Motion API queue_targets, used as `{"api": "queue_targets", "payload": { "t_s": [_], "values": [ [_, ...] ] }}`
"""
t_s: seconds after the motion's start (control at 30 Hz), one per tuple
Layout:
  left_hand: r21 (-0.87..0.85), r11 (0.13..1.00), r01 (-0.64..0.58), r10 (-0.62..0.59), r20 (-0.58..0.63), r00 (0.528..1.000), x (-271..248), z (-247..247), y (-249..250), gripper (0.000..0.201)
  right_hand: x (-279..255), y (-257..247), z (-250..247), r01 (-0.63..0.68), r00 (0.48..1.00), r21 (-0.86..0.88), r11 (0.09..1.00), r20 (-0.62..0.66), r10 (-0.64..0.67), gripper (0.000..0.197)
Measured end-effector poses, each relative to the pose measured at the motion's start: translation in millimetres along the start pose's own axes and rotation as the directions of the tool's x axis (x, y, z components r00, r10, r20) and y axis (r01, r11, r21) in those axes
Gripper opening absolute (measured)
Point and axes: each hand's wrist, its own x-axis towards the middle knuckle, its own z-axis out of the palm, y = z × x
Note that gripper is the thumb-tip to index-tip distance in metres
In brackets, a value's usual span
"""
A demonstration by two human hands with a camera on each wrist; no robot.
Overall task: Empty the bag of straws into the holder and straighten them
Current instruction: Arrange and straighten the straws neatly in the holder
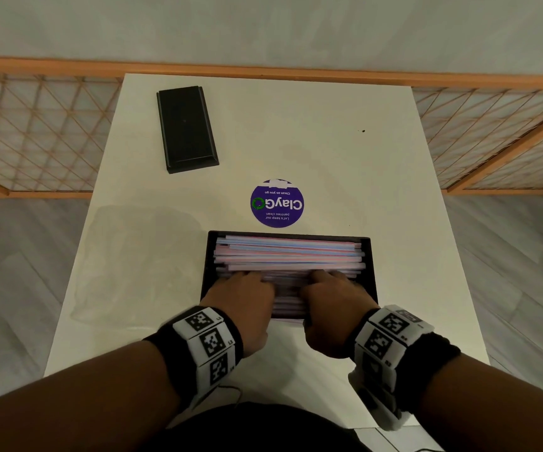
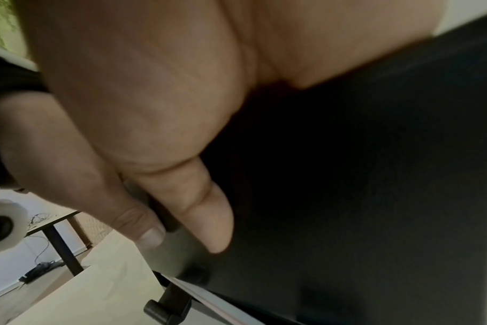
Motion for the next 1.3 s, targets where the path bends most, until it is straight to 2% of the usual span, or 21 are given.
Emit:
{"api": "queue_targets", "payload": {
  "t_s": [0.13, 0.33, 0.37, 0.43, 0.47, 0.57, 0.9, 1.07, 1.1, 1.13, 1.17, 1.23, 1.27, 1.3],
  "values": [
    [-0.025, 1.0, 0.016, -0.016, -0.009, 1.0, -1.3, 0.2, -1.0, 0.04, -3.5, -1.8, -4.8, 0.014, 1.0, -0.017, 1.0, -0.027, -0.014, 0.03],
    [0.074, 0.996, -0.043, 0.058, -0.211, 0.976, -17.0, -14.0, -3.0, 0.054, -29.6, 2.1, -19.7, 0.063, 0.972, -0.004, 0.998, -0.226, -0.063, 0.034],
    [0.081, 0.994, -0.08, 0.095, -0.214, 0.972, -18.4, -14.1, -3.2, 0.05, -31.9, 2.5, -19.4, 0.076, 0.973, 0.022, 0.997, -0.221, -0.069, 0.029],
    [0.024, 0.992, -0.122, 0.124, -0.1, 0.987, -17.1, -10.8, -4.4, 0.028, -30.1, 1.3, -12.4, 0.078, 0.987, 0.088, 0.993, -0.147, -0.064, 0.016],
    [0.008, 0.993, -0.119, 0.12, -0.039, 0.992, -13.7, -6.2, -6.1, 0.023, -26.4, 0.3, -7.1, 0.061, 0.995, 0.096, 0.993, -0.09, -0.053, 0.017],
    [0.068, 0.991, -0.114, 0.111, 0.043, 0.993, -5.9, -0.5, -8.3, 0.028, -12.7, 1.7, 6.3, 0.015, 1.0, 0.063, 0.998, 0.008, -0.016, 0.024],
    [0.045, 0.997, -0.055, 0.054, 0.017, 0.998, -3.6, -1.7, -8.3, 0.029, -4.5, 4.9, 7.0, 0.026, 0.999, 0.028, 0.999, -0.028, -0.026, 0.027],
    [0.048, 0.996, -0.08, 0.084, -0.069, 0.994, -2.8, -3.2, -9.7, 0.026, -0.7, 6.8, 5.3, 0.038, 0.997, 0.016, 0.999, -0.069, -0.037, 0.031],
    [0.035, 0.993, -0.116, 0.12, -0.139, 0.983, -4.3, -4.4, -9.9, 0.023, -1.5, 7.1, 4.4, 0.046, 0.995, 0.015, 0.999, -0.089, -0.044, 0.031],
    [0.024, 0.983, -0.182, 0.182, -0.255, 0.95, -6.0, -6.0, -10.8, 0.021, -3.2, 6.9, 3.1, 0.058, 0.99, 0.009, 0.998, -0.128, -0.056, 0.032],
    [0.024, 0.968, -0.248, 0.239, -0.373, 0.897, -7.7, -6.8, -12.7, 0.027, -6.7, 6.3, 1.0, 0.074, 0.979, -0.008, 0.997, -0.189, -0.075, 0.032],
    [0.044, 0.931, -0.364, 0.322, -0.573, 0.754, -11.1, -10.5, -19.4, 0.055, -13.4, 7.4, -0.6, 0.106, 0.928, -0.071, 0.992, -0.352, -0.124, 0.041],
    [0.05, 0.935, -0.351, 0.31, -0.593, 0.743, -10.2, -13.4, -24.7, 0.074, -16.2, 7.4, -1.0, 0.109, 0.897, -0.077, 0.991, -0.423, -0.131, 0.054],
    [0.054, 0.953, -0.297, 0.277, -0.554, 0.785, -9.1, -17.6, -30.9, 0.097, -17.2, 5.9, -2.1, 0.107, 0.875, -0.09, 0.99, -0.465, -0.137, 0.069]
  ]
}}
